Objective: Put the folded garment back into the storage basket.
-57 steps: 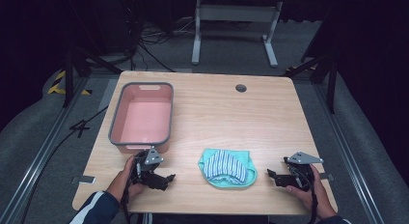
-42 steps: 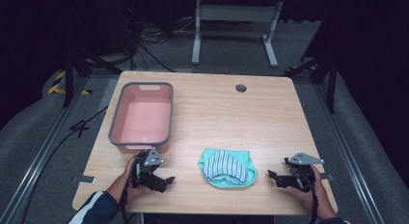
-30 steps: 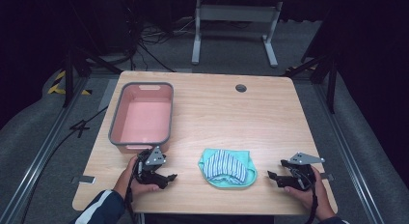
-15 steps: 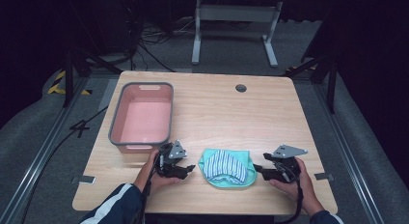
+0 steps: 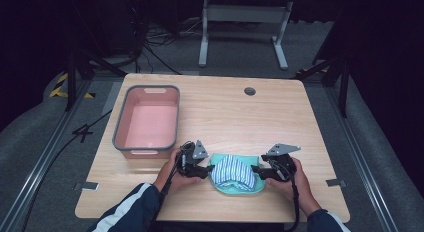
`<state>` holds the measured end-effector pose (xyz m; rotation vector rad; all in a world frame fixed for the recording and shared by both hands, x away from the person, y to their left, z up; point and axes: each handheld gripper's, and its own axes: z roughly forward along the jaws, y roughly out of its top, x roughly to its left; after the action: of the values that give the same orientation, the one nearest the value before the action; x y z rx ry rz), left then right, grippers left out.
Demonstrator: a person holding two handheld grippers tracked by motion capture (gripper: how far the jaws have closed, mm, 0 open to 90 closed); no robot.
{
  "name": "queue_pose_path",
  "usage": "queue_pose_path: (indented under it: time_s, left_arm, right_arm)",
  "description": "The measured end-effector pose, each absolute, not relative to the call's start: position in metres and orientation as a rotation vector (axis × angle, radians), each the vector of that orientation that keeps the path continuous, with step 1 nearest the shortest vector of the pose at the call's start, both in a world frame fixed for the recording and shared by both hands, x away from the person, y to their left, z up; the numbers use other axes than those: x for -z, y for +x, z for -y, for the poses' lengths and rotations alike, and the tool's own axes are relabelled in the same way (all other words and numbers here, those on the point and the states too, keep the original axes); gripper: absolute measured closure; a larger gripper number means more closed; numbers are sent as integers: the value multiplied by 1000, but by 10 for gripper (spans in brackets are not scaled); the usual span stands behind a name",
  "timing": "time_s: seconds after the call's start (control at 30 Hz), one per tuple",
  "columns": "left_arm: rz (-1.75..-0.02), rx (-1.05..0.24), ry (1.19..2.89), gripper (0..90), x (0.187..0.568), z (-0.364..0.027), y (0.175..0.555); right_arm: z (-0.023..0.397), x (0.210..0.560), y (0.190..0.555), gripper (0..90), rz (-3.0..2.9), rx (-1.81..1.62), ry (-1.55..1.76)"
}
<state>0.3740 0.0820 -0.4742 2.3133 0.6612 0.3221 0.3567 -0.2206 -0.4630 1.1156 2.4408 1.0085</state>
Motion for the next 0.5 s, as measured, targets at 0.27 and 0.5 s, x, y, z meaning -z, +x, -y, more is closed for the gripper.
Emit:
queue_pose_path:
  time_s: [0.27, 0.5]
  left_arm:
    - [-649, -285, 2300, 309, 480, -76, 378]
    - [-639, -287, 2303, 291, 477, -72, 378]
  right_arm:
    - [217, 471, 360, 444, -2454, -995, 1118]
    - [221, 473, 361, 455, -2470, -1033, 1144]
